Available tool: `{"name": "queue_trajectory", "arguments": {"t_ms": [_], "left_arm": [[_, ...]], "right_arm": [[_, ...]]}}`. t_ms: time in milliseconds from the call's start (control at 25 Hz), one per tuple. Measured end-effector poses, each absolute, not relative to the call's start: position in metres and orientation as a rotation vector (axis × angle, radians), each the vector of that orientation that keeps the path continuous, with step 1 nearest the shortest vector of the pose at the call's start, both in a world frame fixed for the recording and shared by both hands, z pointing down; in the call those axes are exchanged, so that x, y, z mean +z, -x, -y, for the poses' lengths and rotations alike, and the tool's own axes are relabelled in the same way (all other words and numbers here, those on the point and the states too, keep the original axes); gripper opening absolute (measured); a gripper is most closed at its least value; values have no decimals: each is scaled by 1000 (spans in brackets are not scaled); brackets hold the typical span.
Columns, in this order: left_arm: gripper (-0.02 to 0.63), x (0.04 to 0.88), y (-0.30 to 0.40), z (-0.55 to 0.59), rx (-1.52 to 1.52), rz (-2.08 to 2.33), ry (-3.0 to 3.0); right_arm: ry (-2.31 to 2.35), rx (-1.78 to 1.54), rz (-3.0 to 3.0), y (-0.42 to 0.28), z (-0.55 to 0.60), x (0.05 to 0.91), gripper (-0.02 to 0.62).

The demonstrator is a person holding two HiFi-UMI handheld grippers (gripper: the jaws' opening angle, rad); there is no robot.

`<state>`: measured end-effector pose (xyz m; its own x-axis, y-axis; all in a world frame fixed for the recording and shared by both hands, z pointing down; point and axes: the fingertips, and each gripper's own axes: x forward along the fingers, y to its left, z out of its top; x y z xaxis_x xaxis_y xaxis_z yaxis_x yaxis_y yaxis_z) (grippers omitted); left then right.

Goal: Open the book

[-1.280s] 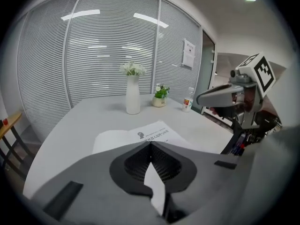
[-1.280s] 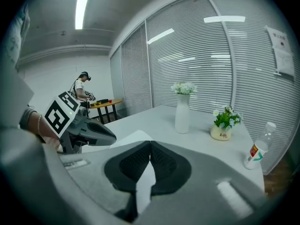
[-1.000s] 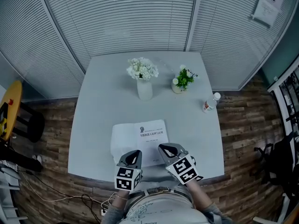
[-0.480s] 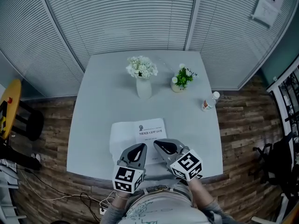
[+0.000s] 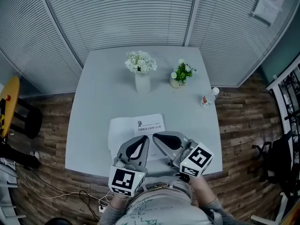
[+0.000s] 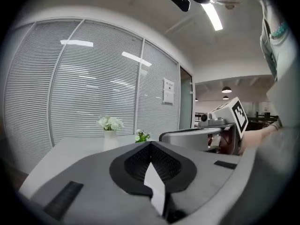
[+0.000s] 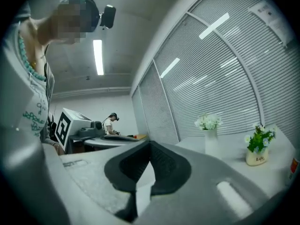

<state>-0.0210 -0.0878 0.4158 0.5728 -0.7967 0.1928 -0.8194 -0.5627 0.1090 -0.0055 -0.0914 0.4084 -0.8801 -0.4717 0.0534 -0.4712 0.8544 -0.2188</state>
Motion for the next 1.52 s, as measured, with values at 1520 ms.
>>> {"name": "queue_trajectory", "arguments": {"t_ms": [1520], "left_arm": [[-2, 432, 29, 80, 187, 1416, -2552]], "right_arm": [[896, -269, -2986, 0, 86, 405, 0]]}}
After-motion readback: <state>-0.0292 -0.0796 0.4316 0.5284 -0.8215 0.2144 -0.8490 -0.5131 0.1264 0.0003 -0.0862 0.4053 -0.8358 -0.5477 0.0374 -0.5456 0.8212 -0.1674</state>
